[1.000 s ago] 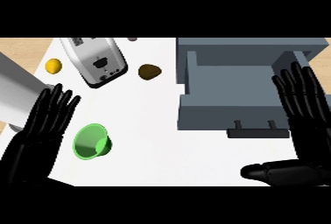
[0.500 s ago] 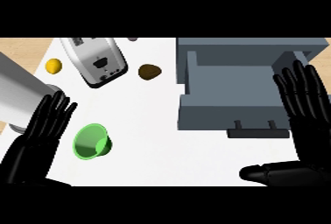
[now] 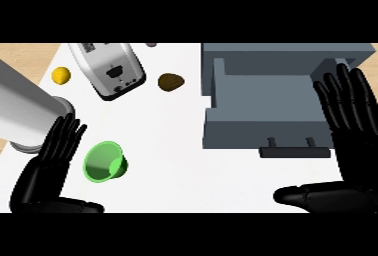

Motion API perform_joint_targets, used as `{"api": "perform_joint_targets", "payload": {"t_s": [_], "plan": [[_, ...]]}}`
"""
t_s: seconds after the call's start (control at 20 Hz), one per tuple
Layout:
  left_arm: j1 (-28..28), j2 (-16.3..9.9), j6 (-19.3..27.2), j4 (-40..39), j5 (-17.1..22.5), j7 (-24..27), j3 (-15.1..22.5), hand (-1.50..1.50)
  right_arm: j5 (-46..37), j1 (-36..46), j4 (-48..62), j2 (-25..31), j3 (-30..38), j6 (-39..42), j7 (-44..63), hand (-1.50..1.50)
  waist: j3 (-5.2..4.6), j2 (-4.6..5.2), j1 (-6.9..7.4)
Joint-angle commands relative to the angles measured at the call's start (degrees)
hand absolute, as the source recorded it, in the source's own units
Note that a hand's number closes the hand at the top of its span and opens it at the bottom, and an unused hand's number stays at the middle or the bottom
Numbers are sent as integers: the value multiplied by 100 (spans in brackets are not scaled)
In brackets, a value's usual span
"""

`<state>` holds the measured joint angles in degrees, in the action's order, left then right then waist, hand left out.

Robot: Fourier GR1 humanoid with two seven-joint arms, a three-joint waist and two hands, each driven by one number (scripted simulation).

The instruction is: Pick up the cup, place it into the drawer and close the drawer

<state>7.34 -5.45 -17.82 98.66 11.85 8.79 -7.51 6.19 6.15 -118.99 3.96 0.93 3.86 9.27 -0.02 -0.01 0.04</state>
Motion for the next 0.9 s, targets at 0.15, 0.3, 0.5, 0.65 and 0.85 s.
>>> {"api": "perform_joint_targets", "payload": {"t_s": [0.15, 0.3, 0.5, 0.65, 0.85], "plan": [[-411, -48, -62, -1242, -399, 742, -148, -150, 290, -56, -60, 175, 258, 220, 76, -150, 1, 1, -15], [-73, -234, -440, -1279, -162, 842, -305, -150, -89, -106, 151, -96, -108, 74, -178, -150, 1, -1, 5], [-698, -267, -301, -2278, -492, 1272, -343, -150, 23, -208, 234, -25, 26, 245, -366, -150, 1, 2, -12], [-122, -165, -334, -2131, -675, 1634, -214, -150, 343, -390, -79, 115, 270, 455, -349, -150, 2, -3, -4], [-825, -175, -323, -3229, -705, 1976, -308, -150, 526, 81, -274, 228, 388, 248, 375, -150, 0, -1, -22]]}}
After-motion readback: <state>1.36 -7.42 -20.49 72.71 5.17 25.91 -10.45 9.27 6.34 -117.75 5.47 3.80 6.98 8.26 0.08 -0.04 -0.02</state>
